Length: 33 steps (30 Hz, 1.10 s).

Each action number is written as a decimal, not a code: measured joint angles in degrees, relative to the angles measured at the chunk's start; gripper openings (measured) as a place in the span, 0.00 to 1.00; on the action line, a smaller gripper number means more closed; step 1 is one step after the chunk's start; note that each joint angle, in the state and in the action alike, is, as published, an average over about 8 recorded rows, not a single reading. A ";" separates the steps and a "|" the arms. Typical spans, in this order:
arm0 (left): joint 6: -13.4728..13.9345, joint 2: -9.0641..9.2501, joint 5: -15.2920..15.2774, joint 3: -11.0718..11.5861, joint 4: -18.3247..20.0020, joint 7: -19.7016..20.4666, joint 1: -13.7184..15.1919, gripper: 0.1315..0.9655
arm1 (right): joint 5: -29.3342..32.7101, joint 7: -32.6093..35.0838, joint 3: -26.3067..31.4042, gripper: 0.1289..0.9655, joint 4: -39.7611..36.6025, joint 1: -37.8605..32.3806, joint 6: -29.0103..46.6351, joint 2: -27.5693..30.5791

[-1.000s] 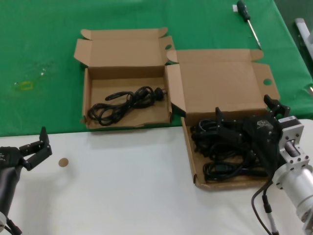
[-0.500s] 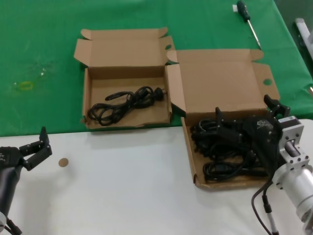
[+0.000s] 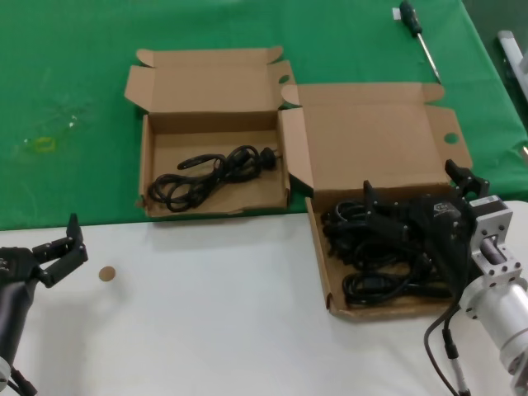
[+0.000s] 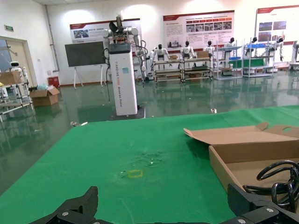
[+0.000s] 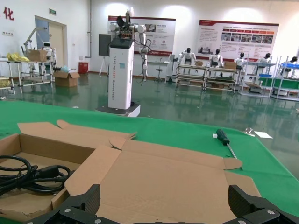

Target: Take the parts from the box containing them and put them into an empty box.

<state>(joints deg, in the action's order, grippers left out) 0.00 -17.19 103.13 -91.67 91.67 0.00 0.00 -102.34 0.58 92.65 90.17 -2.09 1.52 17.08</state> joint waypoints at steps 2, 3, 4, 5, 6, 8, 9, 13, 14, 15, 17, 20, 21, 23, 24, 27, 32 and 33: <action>0.00 0.00 0.00 0.00 0.00 0.00 0.00 1.00 | 0.00 0.00 0.00 1.00 0.00 0.00 0.00 0.00; 0.00 0.00 0.00 0.00 0.00 0.00 0.00 1.00 | 0.00 0.00 0.00 1.00 0.00 0.00 0.00 0.00; 0.00 0.00 0.00 0.00 0.00 0.00 0.00 1.00 | 0.00 0.00 0.00 1.00 0.00 0.00 0.00 0.00; 0.00 0.00 0.00 0.00 0.00 0.00 0.00 1.00 | 0.00 0.00 0.00 1.00 0.00 0.00 0.00 0.00; 0.00 0.00 0.00 0.00 0.00 0.00 0.00 1.00 | 0.00 0.00 0.00 1.00 0.00 0.00 0.00 0.00; 0.00 0.00 0.00 0.00 0.00 0.00 0.00 1.00 | 0.00 0.00 0.00 1.00 0.00 0.00 0.00 0.00; 0.00 0.00 0.00 0.00 0.00 0.00 0.00 1.00 | 0.00 0.00 0.00 1.00 0.00 0.00 0.00 0.00; 0.00 0.00 0.00 0.00 0.00 0.00 0.00 1.00 | 0.00 0.00 0.00 1.00 0.00 0.00 0.00 0.00; 0.00 0.00 0.00 0.00 0.00 0.00 0.00 1.00 | 0.00 0.00 0.00 1.00 0.00 0.00 0.00 0.00; 0.00 0.00 0.00 0.00 0.00 0.00 0.00 1.00 | 0.00 0.00 0.00 1.00 0.00 0.00 0.00 0.00; 0.00 0.00 0.00 0.00 0.00 0.00 0.00 1.00 | 0.00 0.00 0.00 1.00 0.00 0.00 0.00 0.00; 0.00 0.00 0.00 0.00 0.00 0.00 0.00 1.00 | 0.00 0.00 0.00 1.00 0.00 0.00 0.00 0.00; 0.00 0.00 0.00 0.00 0.00 0.00 0.00 1.00 | 0.00 0.00 0.00 1.00 0.00 0.00 0.00 0.00; 0.00 0.00 0.00 0.00 0.00 0.00 0.00 1.00 | 0.00 0.00 0.00 1.00 0.00 0.00 0.00 0.00; 0.00 0.00 0.00 0.00 0.00 0.00 0.00 1.00 | 0.00 0.00 0.00 1.00 0.00 0.00 0.00 0.00; 0.00 0.00 0.00 0.00 0.00 0.00 0.00 1.00 | 0.00 0.00 0.00 1.00 0.00 0.00 0.00 0.00; 0.00 0.00 0.00 0.00 0.00 0.00 0.00 1.00 | 0.00 0.00 0.00 1.00 0.00 0.00 0.00 0.00; 0.00 0.00 0.00 0.00 0.00 0.00 0.00 1.00 | 0.00 0.00 0.00 1.00 0.00 0.00 0.00 0.00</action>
<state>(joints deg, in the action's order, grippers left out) 0.00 -17.19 103.13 -91.67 91.67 0.00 0.00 -102.34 0.58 92.65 90.17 -2.09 1.52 17.08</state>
